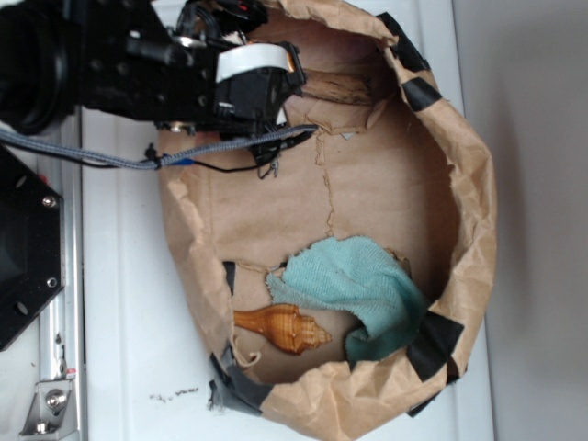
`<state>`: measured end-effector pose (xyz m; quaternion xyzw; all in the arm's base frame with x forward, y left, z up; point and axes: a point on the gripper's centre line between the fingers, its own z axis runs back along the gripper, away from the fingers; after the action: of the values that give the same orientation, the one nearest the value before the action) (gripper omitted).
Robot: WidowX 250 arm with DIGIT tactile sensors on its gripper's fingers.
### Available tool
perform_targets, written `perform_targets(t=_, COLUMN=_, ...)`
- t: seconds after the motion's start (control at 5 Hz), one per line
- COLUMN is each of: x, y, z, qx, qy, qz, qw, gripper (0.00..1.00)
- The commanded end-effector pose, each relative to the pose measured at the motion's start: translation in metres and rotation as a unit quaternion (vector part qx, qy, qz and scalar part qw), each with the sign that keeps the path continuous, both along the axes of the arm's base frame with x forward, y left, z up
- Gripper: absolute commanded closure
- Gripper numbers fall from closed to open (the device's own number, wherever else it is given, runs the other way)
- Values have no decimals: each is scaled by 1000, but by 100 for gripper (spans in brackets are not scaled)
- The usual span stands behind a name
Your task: Grab the silver keys.
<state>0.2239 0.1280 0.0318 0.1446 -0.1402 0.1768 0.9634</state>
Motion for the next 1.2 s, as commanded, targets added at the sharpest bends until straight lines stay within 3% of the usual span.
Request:
perform_targets(t=0.0, x=20, y=-39, z=115, qx=-29, qy=98, qz=139, qw=985, gripper=100)
perform_targets(t=0.2, x=19, y=-69, z=151, qx=-107, qy=87, qz=102, qw=985, gripper=100)
perform_targets(t=0.4, x=19, y=-77, z=136, qx=-104, qy=67, qz=78, qw=989, gripper=100)
perform_targets(t=0.8, x=33, y=-87, z=118, qx=-119, qy=97, qz=25, qw=988, gripper=100)
perform_targets(t=1.0, x=38, y=-93, z=110, qx=-113, qy=95, qz=21, qw=989, gripper=100)
